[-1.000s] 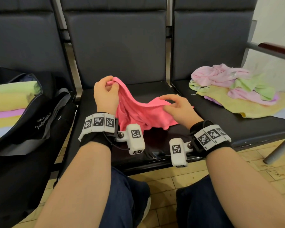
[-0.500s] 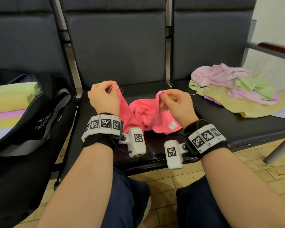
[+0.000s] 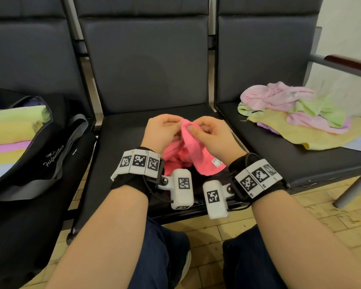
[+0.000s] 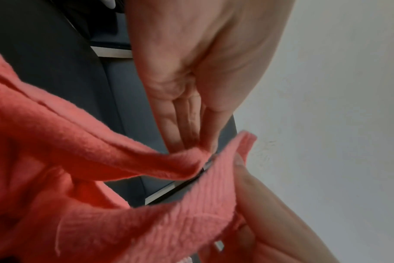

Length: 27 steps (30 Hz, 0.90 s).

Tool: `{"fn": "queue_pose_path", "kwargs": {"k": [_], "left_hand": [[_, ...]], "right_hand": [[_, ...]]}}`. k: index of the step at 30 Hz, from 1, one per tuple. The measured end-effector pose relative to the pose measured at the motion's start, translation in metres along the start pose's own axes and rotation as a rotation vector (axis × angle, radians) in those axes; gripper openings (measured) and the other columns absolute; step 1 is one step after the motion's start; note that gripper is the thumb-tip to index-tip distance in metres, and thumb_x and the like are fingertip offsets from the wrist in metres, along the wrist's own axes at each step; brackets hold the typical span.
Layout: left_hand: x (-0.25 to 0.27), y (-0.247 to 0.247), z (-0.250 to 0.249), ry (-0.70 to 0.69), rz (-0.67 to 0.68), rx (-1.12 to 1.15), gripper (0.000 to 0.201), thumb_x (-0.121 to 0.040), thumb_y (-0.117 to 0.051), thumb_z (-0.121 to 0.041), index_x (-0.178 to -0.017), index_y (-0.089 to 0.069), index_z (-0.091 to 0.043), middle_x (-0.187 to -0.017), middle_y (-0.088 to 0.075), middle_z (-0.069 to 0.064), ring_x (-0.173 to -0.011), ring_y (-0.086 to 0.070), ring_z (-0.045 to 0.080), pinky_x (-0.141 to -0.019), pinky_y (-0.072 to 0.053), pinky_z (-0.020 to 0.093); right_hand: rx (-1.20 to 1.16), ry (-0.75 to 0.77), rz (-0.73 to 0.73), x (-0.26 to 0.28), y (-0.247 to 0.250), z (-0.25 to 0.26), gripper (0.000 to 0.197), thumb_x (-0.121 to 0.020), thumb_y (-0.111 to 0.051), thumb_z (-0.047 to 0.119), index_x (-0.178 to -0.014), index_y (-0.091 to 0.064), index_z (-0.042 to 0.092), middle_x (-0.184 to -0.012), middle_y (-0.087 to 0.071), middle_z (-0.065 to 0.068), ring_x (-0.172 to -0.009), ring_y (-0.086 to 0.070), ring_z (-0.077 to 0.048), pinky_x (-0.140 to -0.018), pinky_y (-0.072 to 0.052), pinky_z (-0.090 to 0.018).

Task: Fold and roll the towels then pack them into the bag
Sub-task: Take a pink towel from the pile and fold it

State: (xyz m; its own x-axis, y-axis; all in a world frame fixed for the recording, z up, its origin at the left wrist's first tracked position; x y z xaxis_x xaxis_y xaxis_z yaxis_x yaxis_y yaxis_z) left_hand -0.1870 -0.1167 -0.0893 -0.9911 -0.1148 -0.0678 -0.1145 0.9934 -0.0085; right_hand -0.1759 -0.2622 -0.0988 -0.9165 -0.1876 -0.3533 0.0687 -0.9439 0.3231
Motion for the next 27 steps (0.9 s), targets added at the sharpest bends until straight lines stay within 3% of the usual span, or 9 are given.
{"fn": "queue_pose_path", "kwargs": {"k": [4, 7, 13, 17, 21, 24, 27], "left_hand": [[0.004, -0.006, -0.004, 0.029, 0.078, 0.098, 0.018, -0.088, -0.063, -0.001, -0.104, -0.063, 0.008, -0.091, -0.068, 0.022, -0.079, -0.066, 0.024, -0.07, -0.058, 0.028], [0.004, -0.008, -0.005, 0.04, 0.114, 0.119, 0.01, -0.088, -0.064, -0.004, -0.097, -0.065, 0.002, -0.09, -0.069, 0.018, -0.081, -0.067, 0.022, -0.078, -0.057, 0.033], [0.002, -0.009, -0.005, 0.005, 0.153, 0.049, 0.009, -0.092, -0.058, -0.004, -0.094, -0.066, -0.002, -0.098, -0.069, 0.017, -0.079, -0.066, 0.015, -0.072, -0.057, 0.025], [0.003, -0.009, -0.006, 0.004, 0.167, 0.058, 0.01, -0.09, -0.063, -0.009, -0.095, -0.067, -0.002, -0.099, -0.07, 0.018, -0.088, -0.067, 0.022, -0.082, -0.056, 0.034], [0.005, -0.009, -0.004, -0.022, 0.188, 0.085, 0.019, -0.087, -0.065, -0.003, -0.102, -0.064, 0.008, -0.102, -0.068, 0.027, -0.09, -0.067, 0.029, -0.087, -0.056, 0.039], [0.006, -0.006, -0.006, -0.02, 0.206, 0.119, 0.011, -0.09, -0.06, -0.001, -0.096, -0.066, 0.004, -0.092, -0.071, 0.018, -0.08, -0.069, 0.02, -0.079, -0.058, 0.031], [0.003, 0.001, -0.008, -0.072, 0.219, -0.009, 0.007, -0.088, -0.065, -0.008, -0.091, -0.071, -0.009, -0.091, -0.073, 0.007, -0.084, -0.067, 0.014, -0.085, -0.055, 0.03]], "right_hand": [[-0.027, 0.012, -0.072, -0.002, 0.004, -0.005, 0.011, -0.088, -0.068, 0.024, -0.085, -0.066, 0.015, -0.06, -0.057, -0.008, -0.058, -0.053, -0.016, -0.059, -0.044, -0.029], [-0.024, 0.004, -0.101, -0.002, 0.006, -0.005, 0.011, -0.087, -0.068, 0.024, -0.081, -0.064, 0.015, -0.058, -0.056, -0.009, -0.056, -0.052, -0.019, -0.057, -0.043, -0.031], [-0.001, -0.05, -0.127, -0.004, 0.009, -0.009, 0.015, -0.086, -0.066, 0.015, -0.073, -0.06, 0.019, -0.049, -0.049, 0.005, -0.052, -0.044, -0.013, -0.055, -0.037, -0.027], [-0.019, -0.051, -0.116, -0.003, 0.01, -0.009, 0.011, -0.085, -0.068, 0.016, -0.077, -0.061, 0.014, -0.056, -0.053, -0.006, -0.057, -0.049, -0.021, -0.059, -0.041, -0.032], [-0.034, -0.073, -0.102, -0.001, 0.01, -0.007, 0.018, -0.084, -0.072, 0.022, -0.076, -0.06, 0.013, -0.058, -0.058, -0.007, -0.057, -0.054, -0.019, -0.06, -0.043, -0.031], [-0.069, -0.085, -0.051, 0.0, 0.01, -0.004, 0.015, -0.085, -0.072, 0.019, -0.078, -0.063, 0.009, -0.06, -0.06, -0.003, -0.058, -0.056, -0.012, -0.061, -0.045, -0.027], [-0.141, -0.121, 0.001, -0.001, 0.013, -0.003, 0.008, -0.09, -0.063, 0.013, -0.085, -0.068, 0.015, -0.073, -0.064, 0.002, -0.058, -0.056, -0.01, -0.055, -0.043, -0.026]]}}
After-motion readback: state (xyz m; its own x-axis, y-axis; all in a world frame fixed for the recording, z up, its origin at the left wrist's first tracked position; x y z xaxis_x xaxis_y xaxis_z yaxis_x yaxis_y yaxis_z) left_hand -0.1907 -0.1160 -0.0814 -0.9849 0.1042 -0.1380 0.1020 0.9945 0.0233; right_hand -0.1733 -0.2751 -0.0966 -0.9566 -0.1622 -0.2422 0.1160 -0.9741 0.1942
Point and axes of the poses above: each hand's wrist, its own x-axis away from the middle knuckle, its own y-axis out of the back of the hand, z = x × y, the point moved 3 cm from there along -x, towards the middle knuckle
